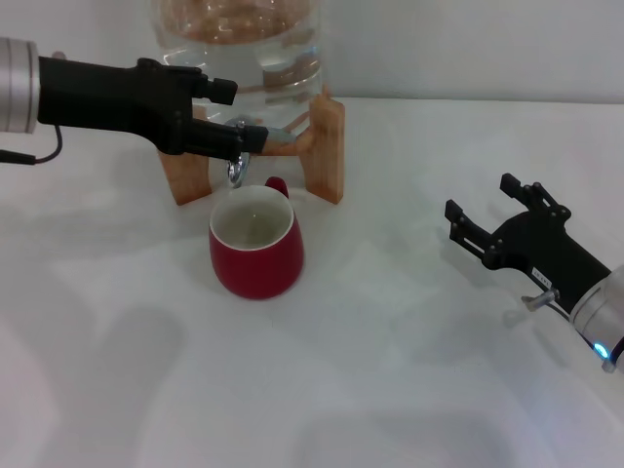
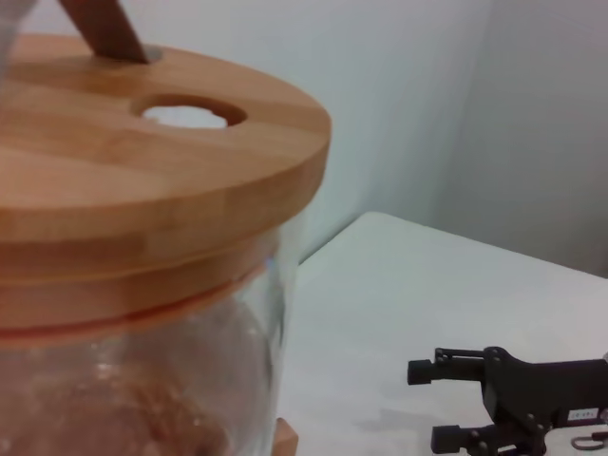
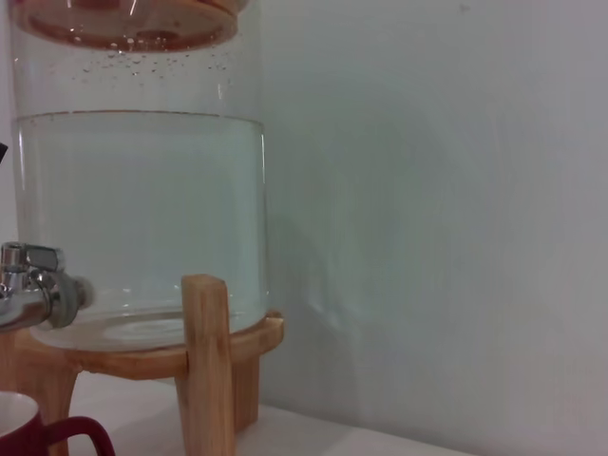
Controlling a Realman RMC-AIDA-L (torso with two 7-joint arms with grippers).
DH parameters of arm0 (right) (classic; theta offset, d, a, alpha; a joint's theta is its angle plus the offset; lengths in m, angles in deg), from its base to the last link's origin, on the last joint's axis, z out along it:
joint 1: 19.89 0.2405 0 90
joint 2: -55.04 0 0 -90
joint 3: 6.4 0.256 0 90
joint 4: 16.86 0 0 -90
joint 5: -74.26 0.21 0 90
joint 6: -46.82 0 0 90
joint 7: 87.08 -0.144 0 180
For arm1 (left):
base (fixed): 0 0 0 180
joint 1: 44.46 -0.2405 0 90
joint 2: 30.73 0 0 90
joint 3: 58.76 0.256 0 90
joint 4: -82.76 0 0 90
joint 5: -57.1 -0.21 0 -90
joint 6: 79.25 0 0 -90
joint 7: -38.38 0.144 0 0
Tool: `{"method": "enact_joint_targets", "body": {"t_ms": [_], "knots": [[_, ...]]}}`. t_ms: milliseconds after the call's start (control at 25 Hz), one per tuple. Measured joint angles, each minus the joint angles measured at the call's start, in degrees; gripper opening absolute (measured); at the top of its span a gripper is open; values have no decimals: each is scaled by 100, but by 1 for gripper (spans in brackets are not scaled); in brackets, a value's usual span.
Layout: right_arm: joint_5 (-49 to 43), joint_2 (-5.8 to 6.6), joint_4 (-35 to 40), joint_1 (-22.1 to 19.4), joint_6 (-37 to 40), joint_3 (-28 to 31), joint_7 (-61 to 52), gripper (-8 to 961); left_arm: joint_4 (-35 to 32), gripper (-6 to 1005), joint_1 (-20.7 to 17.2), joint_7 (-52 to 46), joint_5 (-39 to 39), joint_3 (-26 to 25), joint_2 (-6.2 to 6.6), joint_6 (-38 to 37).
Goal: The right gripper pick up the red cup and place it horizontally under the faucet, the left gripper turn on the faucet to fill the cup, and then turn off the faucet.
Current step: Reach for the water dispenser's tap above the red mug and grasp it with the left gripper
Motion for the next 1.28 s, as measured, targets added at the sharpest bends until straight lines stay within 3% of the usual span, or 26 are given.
{"method": "enact_joint_targets", "body": {"t_ms": [880,1280], "knots": [[0,0,0,0,179,18,0,833,-367,886,365,347,-270,0,22,29],[0,0,-5,-13,220,-15,0,833,-556,886,326,483,-302,-9,-8,108]]}}
